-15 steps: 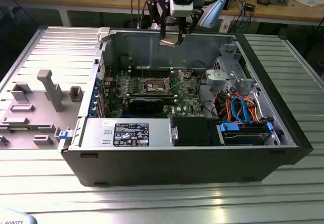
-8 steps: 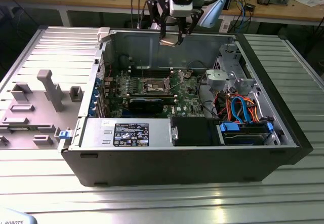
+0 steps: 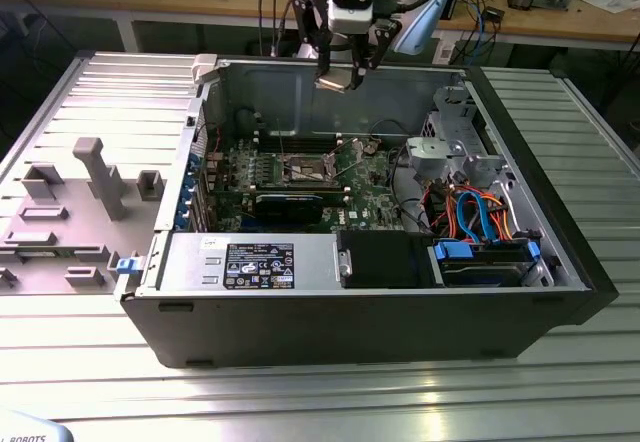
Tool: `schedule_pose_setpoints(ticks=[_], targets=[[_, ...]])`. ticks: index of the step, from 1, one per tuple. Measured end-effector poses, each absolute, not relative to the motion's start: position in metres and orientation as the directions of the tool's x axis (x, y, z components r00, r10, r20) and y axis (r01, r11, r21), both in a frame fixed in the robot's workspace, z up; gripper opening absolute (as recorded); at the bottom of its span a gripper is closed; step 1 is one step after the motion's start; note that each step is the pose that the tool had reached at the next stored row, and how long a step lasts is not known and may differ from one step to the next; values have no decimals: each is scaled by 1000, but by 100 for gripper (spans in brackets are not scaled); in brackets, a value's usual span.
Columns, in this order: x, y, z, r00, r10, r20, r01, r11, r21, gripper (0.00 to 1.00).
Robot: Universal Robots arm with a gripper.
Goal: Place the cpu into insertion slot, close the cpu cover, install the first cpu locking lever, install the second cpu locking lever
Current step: 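Place the cpu into insertion slot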
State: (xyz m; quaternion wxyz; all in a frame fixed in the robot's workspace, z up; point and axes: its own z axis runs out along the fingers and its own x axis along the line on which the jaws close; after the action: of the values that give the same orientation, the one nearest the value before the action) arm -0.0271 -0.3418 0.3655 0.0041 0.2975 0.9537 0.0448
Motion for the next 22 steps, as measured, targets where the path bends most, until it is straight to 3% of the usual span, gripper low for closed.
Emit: schedule_pose_setpoints(ticks=[22], targets=[[-28, -342, 364, -717, 697, 19, 695, 713, 88, 54]])
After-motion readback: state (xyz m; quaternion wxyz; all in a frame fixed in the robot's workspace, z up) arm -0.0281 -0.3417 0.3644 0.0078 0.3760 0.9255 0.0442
